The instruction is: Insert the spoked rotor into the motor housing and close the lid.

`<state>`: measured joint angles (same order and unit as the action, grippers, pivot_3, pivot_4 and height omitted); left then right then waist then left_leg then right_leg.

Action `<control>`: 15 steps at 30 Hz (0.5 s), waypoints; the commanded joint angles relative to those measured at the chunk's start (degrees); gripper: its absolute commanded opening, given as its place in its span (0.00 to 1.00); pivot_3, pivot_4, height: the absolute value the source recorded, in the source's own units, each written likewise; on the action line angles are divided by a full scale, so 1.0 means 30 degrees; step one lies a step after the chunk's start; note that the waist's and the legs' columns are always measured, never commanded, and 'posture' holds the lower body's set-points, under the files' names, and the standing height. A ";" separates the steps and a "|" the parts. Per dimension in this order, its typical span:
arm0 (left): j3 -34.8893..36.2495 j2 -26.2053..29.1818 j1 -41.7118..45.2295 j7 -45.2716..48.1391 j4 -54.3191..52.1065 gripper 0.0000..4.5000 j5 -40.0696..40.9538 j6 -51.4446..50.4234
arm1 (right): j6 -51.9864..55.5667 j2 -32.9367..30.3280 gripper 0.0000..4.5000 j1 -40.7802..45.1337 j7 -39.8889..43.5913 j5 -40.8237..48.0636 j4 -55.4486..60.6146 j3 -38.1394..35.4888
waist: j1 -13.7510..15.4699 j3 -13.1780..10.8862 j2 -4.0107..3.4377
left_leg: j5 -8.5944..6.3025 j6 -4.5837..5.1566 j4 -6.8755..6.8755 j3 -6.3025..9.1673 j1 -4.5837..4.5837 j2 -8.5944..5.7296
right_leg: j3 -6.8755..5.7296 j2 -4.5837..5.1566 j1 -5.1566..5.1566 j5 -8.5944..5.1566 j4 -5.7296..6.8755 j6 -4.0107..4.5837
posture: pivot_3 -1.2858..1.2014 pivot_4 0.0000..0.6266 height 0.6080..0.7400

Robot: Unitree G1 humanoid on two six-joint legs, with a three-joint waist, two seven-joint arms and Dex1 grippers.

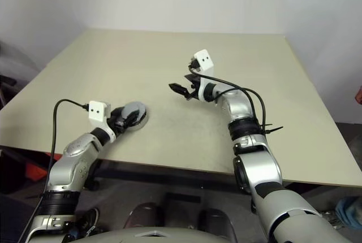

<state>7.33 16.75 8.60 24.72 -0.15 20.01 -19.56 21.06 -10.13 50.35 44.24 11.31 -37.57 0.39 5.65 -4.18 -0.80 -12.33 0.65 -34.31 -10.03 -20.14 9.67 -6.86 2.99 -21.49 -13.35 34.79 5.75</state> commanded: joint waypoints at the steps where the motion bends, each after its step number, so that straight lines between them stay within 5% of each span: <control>1: 0.0039 0.0128 -0.0048 -0.0135 -0.0481 0.68 -0.0102 -0.0262 | -0.0280 0.0027 1.00 0.0180 0.0089 0.0182 0.0726 -0.0010 | 0.0000 0.0000 0.0000 | 0.0000 0.0000 0.0000 0.0000 0.0001 0.0000 | 0.0000 0.0000 0.0000 0.0000 0.0000 0.0000 | 0.52 0.00 1.00; 15: -0.0819 0.0662 -0.0347 -0.0528 -0.0374 0.68 -0.0774 -0.2815 | -0.0302 0.0082 1.00 0.0217 -0.0004 0.0180 0.0690 -0.0038 | -0.0031 0.0006 -0.0009 | 0.0000 0.0001 0.0000 0.0000 0.0064 0.0001 | 0.0000 -0.0001 0.0080 -0.0022 0.0006 -0.0037 | 0.52 0.00 1.00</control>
<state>6.26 18.35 9.05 22.95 -2.42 18.63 -25.31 21.06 -9.99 50.35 44.13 11.31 -37.57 0.41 5.55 -4.16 -0.83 -12.34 0.65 -34.30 -10.03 -19.95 9.68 -6.85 2.99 -21.26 -13.41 34.81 5.65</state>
